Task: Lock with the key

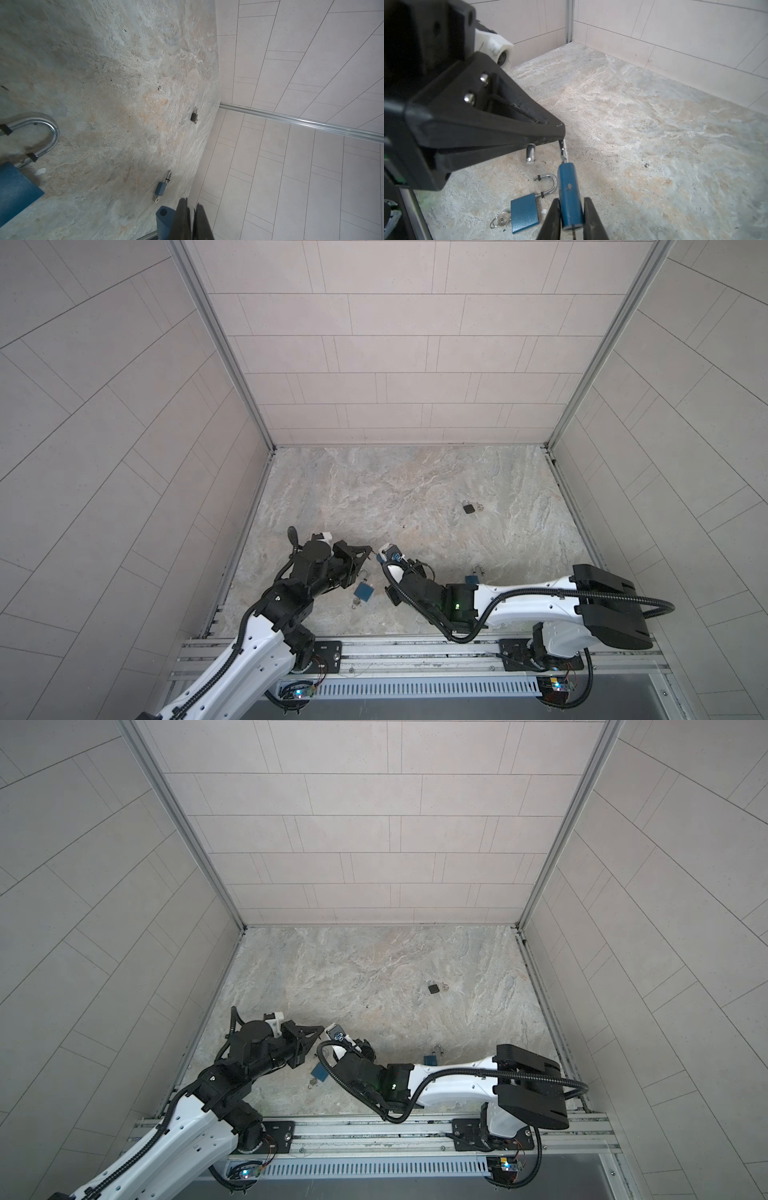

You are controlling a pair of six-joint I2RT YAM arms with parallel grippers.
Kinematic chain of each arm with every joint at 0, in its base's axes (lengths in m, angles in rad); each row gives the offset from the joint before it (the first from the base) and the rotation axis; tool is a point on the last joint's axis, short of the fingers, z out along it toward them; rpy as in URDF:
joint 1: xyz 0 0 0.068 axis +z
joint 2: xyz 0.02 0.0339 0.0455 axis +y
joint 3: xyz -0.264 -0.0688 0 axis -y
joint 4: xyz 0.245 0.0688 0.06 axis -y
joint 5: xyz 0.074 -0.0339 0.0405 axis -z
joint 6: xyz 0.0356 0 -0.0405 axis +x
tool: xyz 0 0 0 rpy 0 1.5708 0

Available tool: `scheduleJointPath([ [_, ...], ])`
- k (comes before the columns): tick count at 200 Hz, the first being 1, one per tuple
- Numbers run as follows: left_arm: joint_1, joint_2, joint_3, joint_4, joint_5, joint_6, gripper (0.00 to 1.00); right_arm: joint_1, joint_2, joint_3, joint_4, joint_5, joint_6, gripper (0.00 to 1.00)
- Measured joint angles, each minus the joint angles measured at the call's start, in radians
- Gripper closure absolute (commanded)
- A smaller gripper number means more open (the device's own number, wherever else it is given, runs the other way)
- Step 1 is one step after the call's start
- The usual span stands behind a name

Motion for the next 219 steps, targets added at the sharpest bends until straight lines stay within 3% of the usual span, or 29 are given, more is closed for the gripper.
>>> scheduleJointPath([
  [55, 0.005, -0.002, -0.003, 0.016, -0.011, 0.010, 1.00, -0.065, -0.032, 0.000, -0.018, -0.163, 0.049, 0.91],
  [138, 0.008, -0.088, -0.056, 0.195, -0.006, 0.119, 1.00, -0.264, -0.149, 0.009, -0.042, -0.649, 0.364, 0.95],
  [219, 0.008, -0.056, -0.101, 0.352, 0.050, 0.273, 1.00, -0.374, -0.166, 0.056, -0.154, -0.917, 0.542, 1.00],
])
